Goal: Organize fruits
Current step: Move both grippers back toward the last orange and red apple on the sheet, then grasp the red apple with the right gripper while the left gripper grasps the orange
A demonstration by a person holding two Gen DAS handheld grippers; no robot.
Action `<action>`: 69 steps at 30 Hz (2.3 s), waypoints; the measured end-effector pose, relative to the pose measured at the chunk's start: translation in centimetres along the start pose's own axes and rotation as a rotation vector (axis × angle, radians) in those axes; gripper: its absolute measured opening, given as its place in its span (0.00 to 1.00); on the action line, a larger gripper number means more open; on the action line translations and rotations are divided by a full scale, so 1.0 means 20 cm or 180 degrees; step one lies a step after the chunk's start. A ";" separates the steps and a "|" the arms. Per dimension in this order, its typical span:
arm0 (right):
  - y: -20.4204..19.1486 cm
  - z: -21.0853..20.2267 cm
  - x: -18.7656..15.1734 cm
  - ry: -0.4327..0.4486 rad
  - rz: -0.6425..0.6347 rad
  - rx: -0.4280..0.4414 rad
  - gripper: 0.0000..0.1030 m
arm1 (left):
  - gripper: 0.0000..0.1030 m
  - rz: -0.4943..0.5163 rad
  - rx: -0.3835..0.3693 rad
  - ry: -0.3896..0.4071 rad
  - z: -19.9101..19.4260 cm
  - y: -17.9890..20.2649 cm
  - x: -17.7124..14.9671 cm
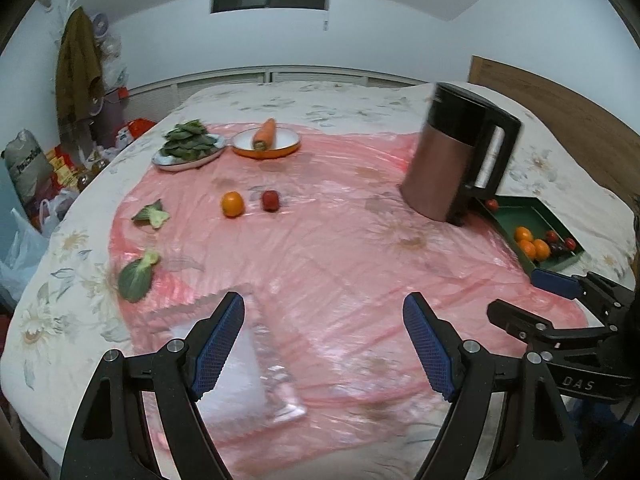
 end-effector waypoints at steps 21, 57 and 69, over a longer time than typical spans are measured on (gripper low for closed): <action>-0.58 0.65 0.56 0.0144 -0.0779 0.0797 1.00 | 0.75 -0.0156 0.0156 -0.0507 0.60 -0.73 0.33; -0.97 1.29 0.82 -0.0136 -0.1582 0.1386 0.51 | 0.31 0.0595 -0.0042 -0.1169 1.17 -0.87 0.42; -1.01 1.32 0.85 -0.0218 -0.1443 0.1346 0.52 | 0.31 0.0576 0.0001 -0.1131 1.17 -0.87 0.42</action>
Point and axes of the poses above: each gripper's, at about its wrist camera, not at the fingertips, and z roughly the way its jaws point, y to its right, x to its top, the point moved 4 cm from there along z, roughly the way its jaws point, and after that the axes turned 14 degrees about -x, right-handed, at the moved point
